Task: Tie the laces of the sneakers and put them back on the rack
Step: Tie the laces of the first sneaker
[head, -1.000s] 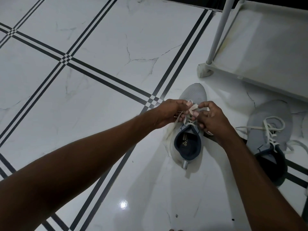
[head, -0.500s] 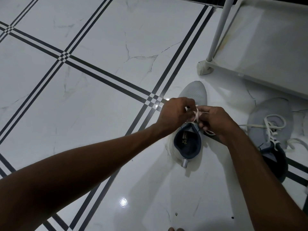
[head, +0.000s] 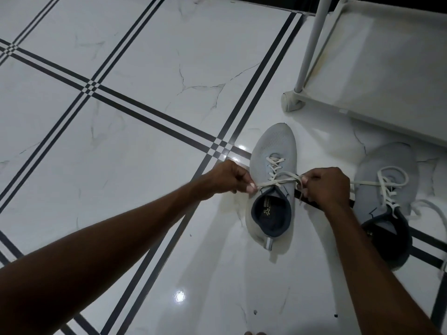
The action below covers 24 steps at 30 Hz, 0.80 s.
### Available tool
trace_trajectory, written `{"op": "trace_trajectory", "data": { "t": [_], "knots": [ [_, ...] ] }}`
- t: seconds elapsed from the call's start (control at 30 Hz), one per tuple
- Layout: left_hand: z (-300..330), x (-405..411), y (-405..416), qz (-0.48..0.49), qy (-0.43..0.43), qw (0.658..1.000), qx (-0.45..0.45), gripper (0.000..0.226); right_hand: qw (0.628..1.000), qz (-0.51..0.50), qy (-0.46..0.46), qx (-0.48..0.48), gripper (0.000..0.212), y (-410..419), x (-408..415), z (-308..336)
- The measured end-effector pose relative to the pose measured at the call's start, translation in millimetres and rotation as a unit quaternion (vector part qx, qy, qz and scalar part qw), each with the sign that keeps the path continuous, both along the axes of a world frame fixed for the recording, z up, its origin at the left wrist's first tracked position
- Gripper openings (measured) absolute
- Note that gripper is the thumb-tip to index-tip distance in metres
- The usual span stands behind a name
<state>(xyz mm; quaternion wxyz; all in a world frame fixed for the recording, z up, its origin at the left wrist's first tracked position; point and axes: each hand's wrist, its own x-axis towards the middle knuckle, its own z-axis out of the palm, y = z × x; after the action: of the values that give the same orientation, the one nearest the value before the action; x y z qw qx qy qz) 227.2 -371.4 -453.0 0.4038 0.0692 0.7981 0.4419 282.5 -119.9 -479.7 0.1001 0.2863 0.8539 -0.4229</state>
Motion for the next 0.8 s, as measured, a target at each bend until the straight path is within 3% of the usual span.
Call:
{"op": "trace_trajectory", "data": {
  "t": [0.07, 0.13, 0.3, 0.37, 0.47, 0.53, 0.6, 0.67, 0.77, 0.8],
  "knots": [
    [8, -7, 2, 0.071, -0.043, 0.996, 0.030, 0.002, 1.000, -0.002, 0.007, -0.026, 0.009, 2, -3, 10],
    [15, -12, 6, 0.138, -0.097, 0.983, 0.075, 0.005, 0.993, -0.031, 0.026, -0.111, 0.008, 7, -9, 18],
    [23, -6, 32, 0.192, -0.211, 0.942, 0.178, 0.016, 0.934, -0.115, 0.030, -0.337, 0.016, -8, -17, 27],
    [26, -4, 39, 0.198, -0.245, 0.927, 0.205, 0.018, 0.861, -0.155, -0.005, -0.485, 0.017, -12, -21, 24],
    [25, -7, 37, 0.200, -0.270, 0.917, 0.215, 0.028, 0.684, -0.189, -0.079, -0.700, 0.003, -13, -24, 19],
    [17, -5, 33, 0.197, -0.253, 0.927, 0.195, 0.026, 0.597, -0.216, -0.088, -0.768, 0.018, -11, -22, 11],
    [6, -1, 28, 0.203, -0.231, 0.937, 0.168, 0.023, 0.546, -0.220, -0.095, -0.803, 0.018, -9, -22, 5],
    [0, 3, 22, 0.222, -0.220, 0.938, 0.149, 0.021, 0.572, -0.204, -0.112, -0.787, 0.023, -7, -22, 4],
    [2, -3, 14, 0.248, -0.179, 0.944, 0.126, 0.017, 0.668, -0.203, -0.127, -0.705, 0.008, -1, -21, 1],
    [4, -7, 12, 0.249, -0.153, 0.949, 0.116, 0.018, 0.686, -0.207, -0.127, -0.686, 0.022, 1, -21, 0]
  ]
}}
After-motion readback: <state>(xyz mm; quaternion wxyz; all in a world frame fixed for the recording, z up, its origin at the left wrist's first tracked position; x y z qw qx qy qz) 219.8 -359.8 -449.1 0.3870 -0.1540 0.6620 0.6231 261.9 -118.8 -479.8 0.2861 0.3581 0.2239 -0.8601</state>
